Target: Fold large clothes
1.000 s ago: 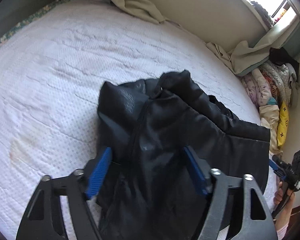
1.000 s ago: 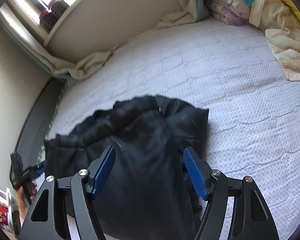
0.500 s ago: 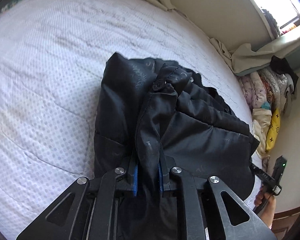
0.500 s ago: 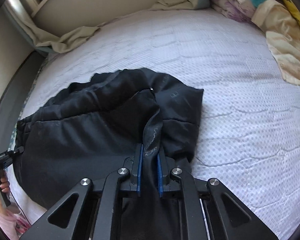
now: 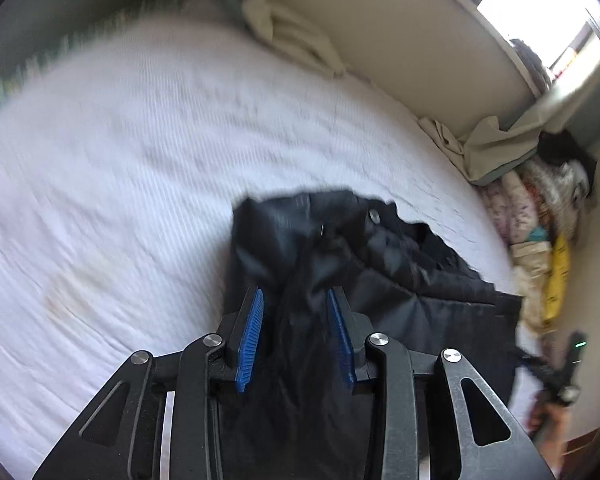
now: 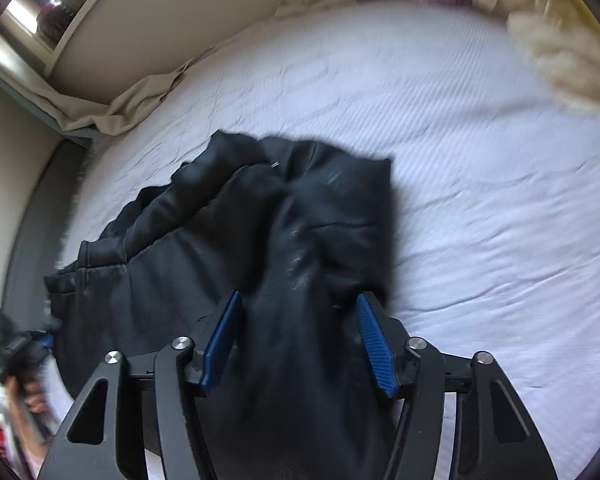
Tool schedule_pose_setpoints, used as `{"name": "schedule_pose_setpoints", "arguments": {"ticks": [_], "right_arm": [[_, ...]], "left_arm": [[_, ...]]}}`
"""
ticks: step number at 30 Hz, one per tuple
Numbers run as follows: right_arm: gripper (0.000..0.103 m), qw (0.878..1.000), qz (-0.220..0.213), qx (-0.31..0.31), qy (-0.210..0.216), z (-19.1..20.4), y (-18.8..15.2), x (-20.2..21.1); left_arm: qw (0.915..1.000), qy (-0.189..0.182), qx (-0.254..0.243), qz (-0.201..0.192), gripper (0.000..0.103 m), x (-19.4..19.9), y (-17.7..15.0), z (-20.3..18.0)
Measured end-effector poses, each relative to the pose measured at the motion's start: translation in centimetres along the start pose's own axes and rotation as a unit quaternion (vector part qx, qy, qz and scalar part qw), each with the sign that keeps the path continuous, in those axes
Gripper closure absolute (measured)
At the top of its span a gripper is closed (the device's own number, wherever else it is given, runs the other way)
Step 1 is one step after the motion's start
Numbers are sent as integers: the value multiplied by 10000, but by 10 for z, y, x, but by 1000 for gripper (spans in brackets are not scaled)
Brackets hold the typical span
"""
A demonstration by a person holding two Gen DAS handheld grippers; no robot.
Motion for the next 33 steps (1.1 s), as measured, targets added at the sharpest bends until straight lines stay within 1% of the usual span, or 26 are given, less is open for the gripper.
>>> {"name": "schedule_pose_setpoints", "arguments": {"ticks": [1,2,3,4,5,6,7,8,9,10,13,14,15,17,18,20,25,29,33], "right_arm": [[45,9991,-170,196,-334,4,2,9],[46,9954,-441,498,-694,12,7,21],[48,9908,-696,771,-863,22,11,31],[51,9879,-871,936,-881,30,14,37],[59,9846,-1059,1145,-792,42,17,41],[65,9828,-1153,1306,-617,53,20,42],[68,9821,-1172,1392,-487,59,20,40],[73,9818,-1125,1490,-350,68,21,34],[78,9820,-1019,1557,-312,73,20,26],[79,9823,-944,1581,-337,77,21,19],[80,9837,-608,1601,-557,76,23,-11],[82,9840,-462,1608,-617,74,21,-23],[86,9841,-345,1613,-661,70,14,-30],[90,9847,-99,1584,-715,66,8,-47],[92,9850,5,1564,-722,64,4,-55],[93,9838,73,1618,-763,61,-2,-60],[94,9841,98,1618,-726,60,-7,-73],[95,9856,-20,1548,-676,60,-10,-78],[95,9828,-194,1648,-805,63,-13,-81]], "left_arm": [[9995,86,-202,-231,64,9,2,-7],[9984,80,-400,-389,62,16,2,-17],[9975,0,-549,-440,58,18,2,-26],[9963,-116,-742,-416,56,18,-2,-38],[9953,-139,-883,-362,52,14,-4,-47],[9935,-47,-1094,-306,50,7,-9,-57],[9915,109,-1268,-276,50,-1,-13,-64],[9896,269,-1389,-248,50,-9,-16,-68],[9880,451,-1463,-208,50,-18,-18,-71],[9867,681,-1471,-152,50,-30,-17,-68],[9850,1052,-1361,104,51,-54,-17,-49],[9834,1178,-1367,173,50,-61,-18,-45],[9809,1331,-1402,196,49,-68,-20,-44],[9772,1514,-1475,213,48,-76,-24,-34],[9765,1538,-1483,273,46,-82,-27,-33],[9778,1490,-1432,356,46,-88,-30,-28],[9789,1471,-1378,339,46,-95,-35,-19],[9791,1493,-1361,242,45,-103,-41,-17],[9771,1577,-1429,63,45,-104,-46,-20]]}}
Point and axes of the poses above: each gripper's, at about its wrist camera, not at the fingertips, and x roughly against the way its jaws point, z to its left, y to its top, the point moved 3 cm from there along -x, roughly the way its jaws point, and after that the axes turned 9 degrees about x, right-handed, at the moved point
